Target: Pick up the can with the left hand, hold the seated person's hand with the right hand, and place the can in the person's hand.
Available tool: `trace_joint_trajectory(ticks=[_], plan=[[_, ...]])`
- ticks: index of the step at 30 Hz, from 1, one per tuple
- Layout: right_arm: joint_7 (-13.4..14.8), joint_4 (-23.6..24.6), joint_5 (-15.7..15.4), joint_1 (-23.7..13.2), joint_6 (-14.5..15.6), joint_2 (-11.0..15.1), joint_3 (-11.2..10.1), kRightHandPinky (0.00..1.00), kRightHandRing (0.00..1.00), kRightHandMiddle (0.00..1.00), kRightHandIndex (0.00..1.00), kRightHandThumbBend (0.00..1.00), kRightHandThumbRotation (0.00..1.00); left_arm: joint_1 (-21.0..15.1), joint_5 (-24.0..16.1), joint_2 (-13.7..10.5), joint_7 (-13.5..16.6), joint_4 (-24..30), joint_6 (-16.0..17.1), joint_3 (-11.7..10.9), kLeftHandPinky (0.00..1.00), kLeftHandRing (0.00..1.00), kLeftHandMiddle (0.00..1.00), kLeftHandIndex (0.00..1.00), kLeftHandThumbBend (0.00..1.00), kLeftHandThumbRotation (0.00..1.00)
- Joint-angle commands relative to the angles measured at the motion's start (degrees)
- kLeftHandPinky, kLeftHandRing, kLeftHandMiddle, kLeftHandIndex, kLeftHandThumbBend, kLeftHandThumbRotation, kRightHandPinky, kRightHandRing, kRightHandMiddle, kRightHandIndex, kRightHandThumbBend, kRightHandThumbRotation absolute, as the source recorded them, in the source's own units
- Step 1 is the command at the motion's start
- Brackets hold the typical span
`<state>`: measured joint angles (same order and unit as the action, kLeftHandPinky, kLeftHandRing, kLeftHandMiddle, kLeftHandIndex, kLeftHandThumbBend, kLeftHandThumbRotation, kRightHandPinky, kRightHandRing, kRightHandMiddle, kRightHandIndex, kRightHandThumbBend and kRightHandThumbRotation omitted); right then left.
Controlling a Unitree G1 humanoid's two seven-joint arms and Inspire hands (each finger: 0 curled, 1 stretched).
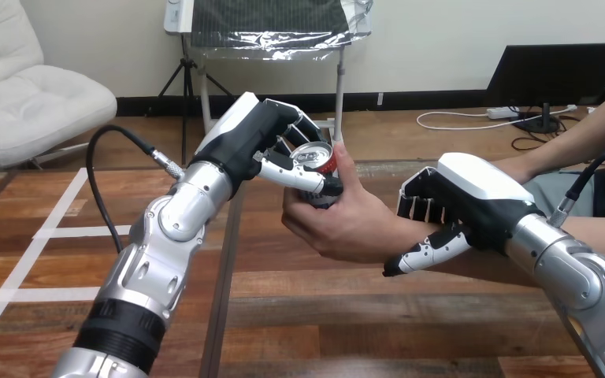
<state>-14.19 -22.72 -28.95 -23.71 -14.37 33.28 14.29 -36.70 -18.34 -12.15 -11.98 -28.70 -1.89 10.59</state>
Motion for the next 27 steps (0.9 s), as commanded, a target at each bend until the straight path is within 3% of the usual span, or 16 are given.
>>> trace_joint_trajectory(ticks=[1,16,23,27], plan=[[-0.56,2.90,1.91,-1.20,-0.76,-3.10,0.43,0.26,0.31,0.37,0.40,0.87,0.29,-4.35,0.08,2.35,0.03,-0.57,1.85,1.73,0.27,0.34,0.40,0.46,0.69,0.00],[-0.64,2.58,2.45,-0.65,-1.45,-2.36,0.11,0.26,0.32,0.38,0.41,0.88,0.29,-3.11,-0.15,2.15,-0.44,0.35,1.64,1.90,0.29,0.37,0.42,0.46,0.69,0.00],[-1.32,2.54,3.09,-0.36,-2.32,-1.52,0.15,0.27,0.33,0.39,0.42,0.89,0.35,-1.91,-0.09,1.62,-2.24,2.99,-1.19,1.96,0.37,0.45,0.49,0.51,0.72,0.01],[-1.70,2.62,3.17,-0.17,-2.75,-1.07,0.14,0.28,0.34,0.41,0.44,0.92,0.42,-1.01,0.03,1.20,-3.16,4.73,-2.12,1.84,0.43,0.51,0.55,0.56,0.72,0.10]])
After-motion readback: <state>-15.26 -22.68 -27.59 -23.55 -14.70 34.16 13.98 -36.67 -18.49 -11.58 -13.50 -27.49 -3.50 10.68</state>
